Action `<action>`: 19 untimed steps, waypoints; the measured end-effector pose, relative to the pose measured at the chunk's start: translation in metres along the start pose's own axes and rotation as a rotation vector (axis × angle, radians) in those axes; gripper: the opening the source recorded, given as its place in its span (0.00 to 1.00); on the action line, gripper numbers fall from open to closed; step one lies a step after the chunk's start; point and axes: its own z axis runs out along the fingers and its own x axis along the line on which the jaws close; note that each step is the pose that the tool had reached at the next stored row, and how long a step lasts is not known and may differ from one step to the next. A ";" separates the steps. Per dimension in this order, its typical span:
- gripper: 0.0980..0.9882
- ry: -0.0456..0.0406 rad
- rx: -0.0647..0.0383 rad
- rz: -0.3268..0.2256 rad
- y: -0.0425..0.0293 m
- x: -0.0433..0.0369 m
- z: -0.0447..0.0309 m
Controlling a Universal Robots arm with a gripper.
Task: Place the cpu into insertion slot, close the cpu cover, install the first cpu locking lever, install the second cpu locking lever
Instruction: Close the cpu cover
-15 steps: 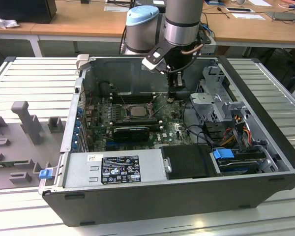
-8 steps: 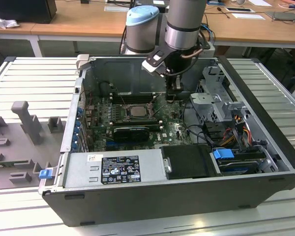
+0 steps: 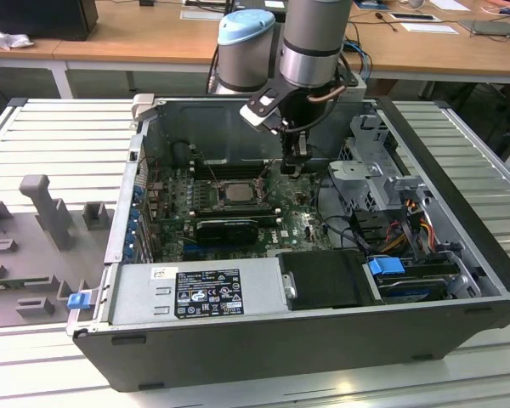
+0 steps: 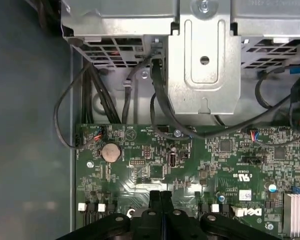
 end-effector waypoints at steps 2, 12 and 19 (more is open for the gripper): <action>0.01 0.0002 0.000 0.000 -0.0112 0.0000 0.0000; 0.01 0.0005 0.000 0.000 -0.0509 -0.0001 0.0044; 0.01 0.0007 0.000 -0.025 -0.0753 -0.0004 0.0168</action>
